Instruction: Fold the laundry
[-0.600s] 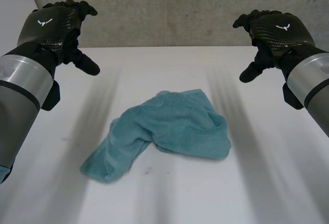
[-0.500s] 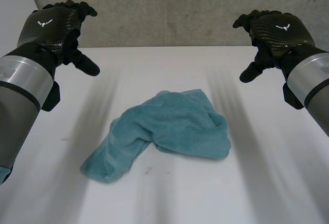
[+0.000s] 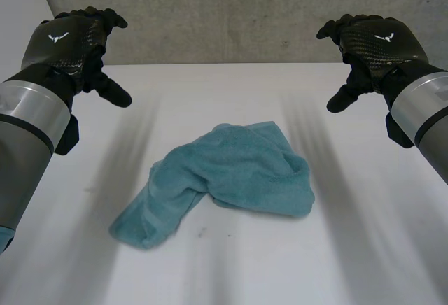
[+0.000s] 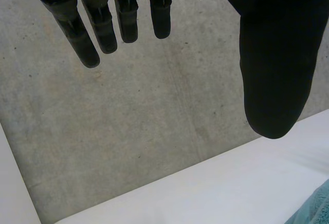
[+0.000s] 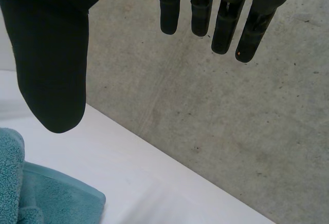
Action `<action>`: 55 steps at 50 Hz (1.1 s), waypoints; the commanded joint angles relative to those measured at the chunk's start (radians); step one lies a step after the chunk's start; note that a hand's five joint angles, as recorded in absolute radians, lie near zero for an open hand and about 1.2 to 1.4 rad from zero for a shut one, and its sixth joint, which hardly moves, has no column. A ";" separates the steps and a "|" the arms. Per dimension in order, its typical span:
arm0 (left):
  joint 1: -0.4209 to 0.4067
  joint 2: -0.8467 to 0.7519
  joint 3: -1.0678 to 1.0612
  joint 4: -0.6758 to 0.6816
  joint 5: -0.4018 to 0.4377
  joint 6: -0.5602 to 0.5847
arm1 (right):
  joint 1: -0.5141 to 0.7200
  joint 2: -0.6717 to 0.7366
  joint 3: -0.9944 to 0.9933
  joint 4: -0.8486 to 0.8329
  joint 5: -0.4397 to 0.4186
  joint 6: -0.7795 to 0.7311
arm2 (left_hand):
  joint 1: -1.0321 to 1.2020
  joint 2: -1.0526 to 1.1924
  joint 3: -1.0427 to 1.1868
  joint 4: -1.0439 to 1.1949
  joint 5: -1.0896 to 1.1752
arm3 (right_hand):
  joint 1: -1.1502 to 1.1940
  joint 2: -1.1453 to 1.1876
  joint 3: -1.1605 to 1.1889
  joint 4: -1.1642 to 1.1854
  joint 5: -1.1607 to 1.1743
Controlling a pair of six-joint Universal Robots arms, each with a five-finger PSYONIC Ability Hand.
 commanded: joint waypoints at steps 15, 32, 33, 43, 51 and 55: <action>0.033 -0.002 -0.014 -0.002 -0.006 0.001 | -0.054 0.009 -0.005 -0.002 -0.081 -0.009 | -0.105 -0.104 -0.102 -0.106 -0.116 | -0.080 -0.127 -0.131 -0.132 -0.176; 0.030 -0.010 -0.014 -0.021 -0.003 0.004 | -0.055 0.012 -0.008 -0.002 -0.081 -0.009 | -0.120 -0.119 -0.116 -0.120 -0.130 | -0.080 -0.127 -0.131 -0.132 -0.176; 0.030 -0.010 -0.014 -0.021 -0.003 0.004 | -0.055 0.014 -0.007 -0.002 -0.081 -0.009 | -0.097 -0.096 -0.093 -0.097 -0.107 | -0.080 -0.127 -0.131 -0.132 -0.176; 0.031 -0.011 -0.015 -0.019 0.043 0.004 | -0.055 0.020 -0.005 0.000 -0.078 -0.006 | 0.194 0.195 0.198 0.194 0.184 | 0.009 -0.038 -0.043 -0.043 -0.087; 0.024 -0.117 -0.005 -0.022 0.046 0.006 | -0.069 0.097 -0.036 0.030 -0.075 -0.005 | -0.070 -0.069 -0.066 -0.071 -0.081 | 0.027 -0.020 -0.024 -0.025 -0.069; 0.013 -0.206 0.018 -0.042 0.048 0.009 | -0.061 0.176 -0.063 0.111 -0.089 -0.002 | -0.076 -0.075 -0.072 -0.076 -0.086 | 0.030 -0.017 -0.021 -0.022 -0.066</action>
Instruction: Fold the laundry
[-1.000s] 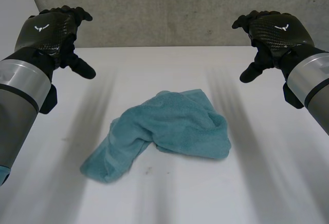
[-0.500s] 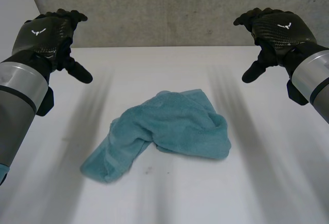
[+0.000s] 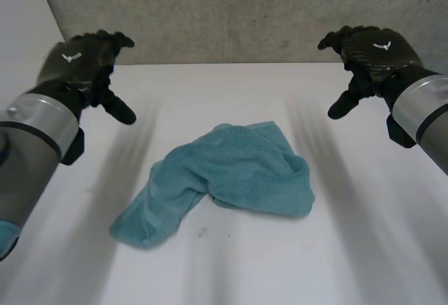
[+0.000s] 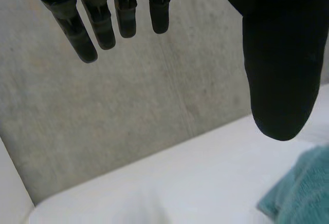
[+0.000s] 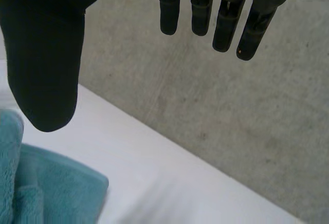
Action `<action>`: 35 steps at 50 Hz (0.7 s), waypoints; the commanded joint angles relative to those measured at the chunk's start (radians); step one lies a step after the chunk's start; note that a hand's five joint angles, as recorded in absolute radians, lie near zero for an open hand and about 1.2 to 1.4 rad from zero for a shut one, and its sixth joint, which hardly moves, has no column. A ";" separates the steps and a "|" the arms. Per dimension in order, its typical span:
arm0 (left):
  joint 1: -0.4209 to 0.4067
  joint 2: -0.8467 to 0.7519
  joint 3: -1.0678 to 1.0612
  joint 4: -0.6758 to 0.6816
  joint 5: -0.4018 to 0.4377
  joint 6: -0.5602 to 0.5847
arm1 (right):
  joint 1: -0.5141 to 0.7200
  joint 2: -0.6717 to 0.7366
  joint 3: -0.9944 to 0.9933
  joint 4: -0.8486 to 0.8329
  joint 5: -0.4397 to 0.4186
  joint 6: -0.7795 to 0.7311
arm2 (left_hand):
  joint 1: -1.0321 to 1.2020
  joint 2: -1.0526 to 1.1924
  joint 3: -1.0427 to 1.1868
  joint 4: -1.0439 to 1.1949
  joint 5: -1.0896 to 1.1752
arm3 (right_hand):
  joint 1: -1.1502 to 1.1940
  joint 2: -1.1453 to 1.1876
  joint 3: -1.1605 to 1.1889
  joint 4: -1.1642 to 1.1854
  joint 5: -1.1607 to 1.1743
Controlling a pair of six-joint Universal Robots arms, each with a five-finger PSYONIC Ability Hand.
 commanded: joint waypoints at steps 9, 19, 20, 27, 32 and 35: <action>-0.040 -0.304 0.084 -0.090 0.002 0.002 | 0.001 0.285 -0.087 0.229 -0.124 0.011 | -0.025 -0.022 -0.023 -0.019 -0.009 | 0.032 -0.006 0.007 0.004 0.008; -0.051 -0.411 0.106 -0.092 0.060 0.005 | 0.001 0.446 -0.131 0.245 -0.148 0.011 | 0.081 0.083 0.082 0.087 0.096 | 0.067 0.029 0.042 0.039 0.043; -0.051 -0.412 0.106 -0.092 0.060 0.005 | 0.001 0.446 -0.131 0.245 -0.148 0.011 | 0.081 0.083 0.082 0.087 0.097 | 0.067 0.029 0.042 0.039 0.044; -0.054 -0.488 0.158 -0.093 0.137 0.008 | 0.001 0.497 -0.208 0.226 -0.143 0.011 | 0.438 0.440 0.439 0.443 0.453 | 0.538 0.500 0.513 0.510 0.514; -0.055 -0.530 0.248 -0.089 0.151 0.009 | 0.005 0.535 -0.284 0.181 -0.146 -0.005 | 1.129 1.132 1.131 1.135 1.145 | 1.139 1.101 1.114 1.111 1.116; -0.054 -0.533 0.355 -0.084 0.140 0.009 | 0.007 0.546 -0.405 0.140 -0.143 0.003 | 1.132 1.134 1.133 1.137 1.147 | 1.141 1.103 1.115 1.113 1.117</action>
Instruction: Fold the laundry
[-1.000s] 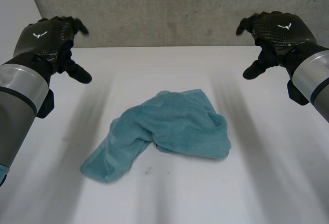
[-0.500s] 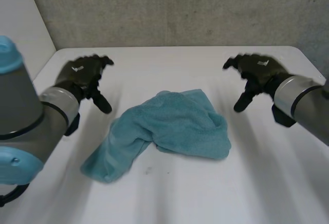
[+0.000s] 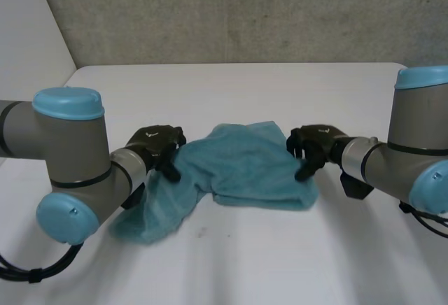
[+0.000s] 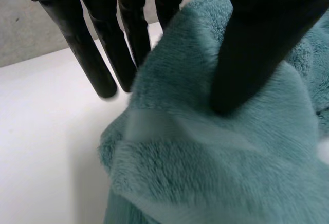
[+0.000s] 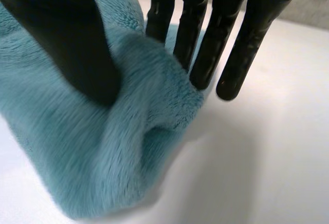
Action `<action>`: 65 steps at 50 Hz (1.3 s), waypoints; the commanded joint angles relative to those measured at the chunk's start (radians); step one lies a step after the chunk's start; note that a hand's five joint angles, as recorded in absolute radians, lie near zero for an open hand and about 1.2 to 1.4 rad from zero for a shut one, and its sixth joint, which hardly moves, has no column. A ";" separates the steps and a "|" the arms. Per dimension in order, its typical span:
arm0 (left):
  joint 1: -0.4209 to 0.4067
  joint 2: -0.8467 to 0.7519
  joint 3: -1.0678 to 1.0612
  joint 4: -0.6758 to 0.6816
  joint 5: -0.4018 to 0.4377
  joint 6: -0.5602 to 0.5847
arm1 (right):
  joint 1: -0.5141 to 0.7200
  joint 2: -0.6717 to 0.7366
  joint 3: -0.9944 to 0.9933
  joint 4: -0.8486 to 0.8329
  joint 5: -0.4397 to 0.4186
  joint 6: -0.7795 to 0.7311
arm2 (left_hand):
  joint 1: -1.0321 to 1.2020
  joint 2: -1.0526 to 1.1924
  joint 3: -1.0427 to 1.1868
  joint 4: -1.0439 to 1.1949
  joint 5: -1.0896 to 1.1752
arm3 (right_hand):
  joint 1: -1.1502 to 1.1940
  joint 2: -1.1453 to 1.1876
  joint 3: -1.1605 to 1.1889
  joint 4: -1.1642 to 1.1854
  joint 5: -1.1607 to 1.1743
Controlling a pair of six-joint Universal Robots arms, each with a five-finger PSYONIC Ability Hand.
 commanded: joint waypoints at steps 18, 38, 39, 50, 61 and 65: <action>0.018 0.245 0.140 0.318 -0.134 -0.002 | 0.048 -0.259 -0.102 -0.387 0.035 -0.015 | 0.601 0.625 0.633 0.631 0.642 | 0.723 0.581 0.586 0.586 0.616; -0.004 0.321 -0.322 -0.036 -0.142 0.004 | 0.037 -0.339 0.307 0.174 -0.044 -0.419 | -0.115 -0.092 -0.083 -0.086 -0.075 | 0.106 -0.036 -0.032 -0.032 -0.001; -0.004 0.322 -0.322 -0.036 -0.142 0.004 | 0.037 -0.339 0.307 0.174 -0.044 -0.419 | -0.118 -0.094 -0.086 -0.088 -0.077 | 0.105 -0.037 -0.033 -0.033 -0.002; -0.019 0.396 -0.235 -0.116 -0.134 0.094 | 0.034 -0.406 0.171 0.087 -0.051 -0.397 | -0.552 -0.529 -0.520 -0.522 -0.511 | -0.306 -0.448 -0.444 -0.444 -0.413; -0.012 0.155 -0.026 -0.038 -0.132 0.242 | 0.043 -0.164 0.000 0.012 0.015 -0.369 | -0.520 -0.497 -0.488 -0.490 -0.479 | -0.277 -0.419 -0.414 -0.414 -0.384; -0.010 0.081 0.020 -0.041 -0.135 0.308 | 0.037 -0.081 -0.027 0.010 0.027 -0.424 | -0.432 -0.409 -0.400 -0.402 -0.391 | -0.274 -0.416 -0.411 -0.411 -0.381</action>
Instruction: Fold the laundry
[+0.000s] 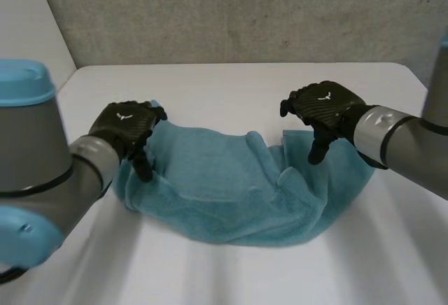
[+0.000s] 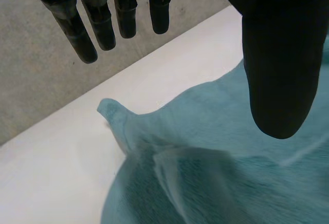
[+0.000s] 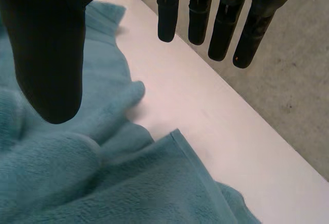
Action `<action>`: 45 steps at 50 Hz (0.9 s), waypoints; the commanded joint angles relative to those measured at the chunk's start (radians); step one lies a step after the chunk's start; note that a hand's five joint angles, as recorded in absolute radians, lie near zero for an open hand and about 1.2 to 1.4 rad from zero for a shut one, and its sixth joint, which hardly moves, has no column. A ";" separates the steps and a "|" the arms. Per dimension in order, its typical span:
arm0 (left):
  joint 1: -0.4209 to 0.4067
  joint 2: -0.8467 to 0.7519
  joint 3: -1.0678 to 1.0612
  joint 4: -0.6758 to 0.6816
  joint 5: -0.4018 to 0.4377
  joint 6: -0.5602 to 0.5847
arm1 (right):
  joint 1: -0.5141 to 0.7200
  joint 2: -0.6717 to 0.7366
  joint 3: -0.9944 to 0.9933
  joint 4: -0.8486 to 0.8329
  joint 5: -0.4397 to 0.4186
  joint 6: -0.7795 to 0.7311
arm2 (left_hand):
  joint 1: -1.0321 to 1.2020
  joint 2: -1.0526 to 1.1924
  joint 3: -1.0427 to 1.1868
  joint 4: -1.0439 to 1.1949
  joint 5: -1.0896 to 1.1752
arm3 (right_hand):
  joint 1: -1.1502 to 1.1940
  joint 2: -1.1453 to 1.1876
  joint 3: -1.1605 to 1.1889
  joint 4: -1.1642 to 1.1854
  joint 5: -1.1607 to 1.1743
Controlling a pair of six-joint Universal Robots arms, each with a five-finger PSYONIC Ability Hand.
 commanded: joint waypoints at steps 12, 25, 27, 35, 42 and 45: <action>0.007 -0.160 0.068 -0.009 -0.014 0.228 | -0.004 0.202 -0.068 -0.009 0.033 -0.407 | 0.149 0.153 0.147 0.155 0.161 | 0.062 0.004 0.017 0.026 0.029; 0.009 -0.166 0.025 -0.015 -0.015 0.329 | 0.004 0.289 -0.093 -0.035 0.032 -0.543 | 0.275 0.279 0.273 0.281 0.287 | 0.070 0.012 0.026 0.035 0.037; 0.011 -0.179 0.021 -0.013 -0.017 0.329 | 0.009 0.309 -0.101 -0.035 0.039 -0.565 | 0.362 0.366 0.361 0.369 0.375 | 0.079 0.021 0.034 0.043 0.046; 0.027 -0.185 0.029 -0.004 -0.014 0.329 | 0.012 0.331 -0.119 -0.032 0.038 -0.599 | 0.961 0.965 0.959 0.967 0.973 | 0.421 0.363 0.376 0.386 0.388; 0.038 -0.189 0.081 0.040 -0.014 0.331 | 0.010 0.352 -0.220 -0.034 0.044 -0.583 | 1.132 1.136 1.130 1.138 1.144 | 1.068 1.010 1.023 1.032 1.035; 0.038 -0.191 0.138 0.072 -0.014 0.338 | 0.012 0.352 -0.339 -0.038 0.071 -0.544 | 1.132 1.136 1.130 1.138 1.144 | 1.068 1.010 1.023 1.032 1.035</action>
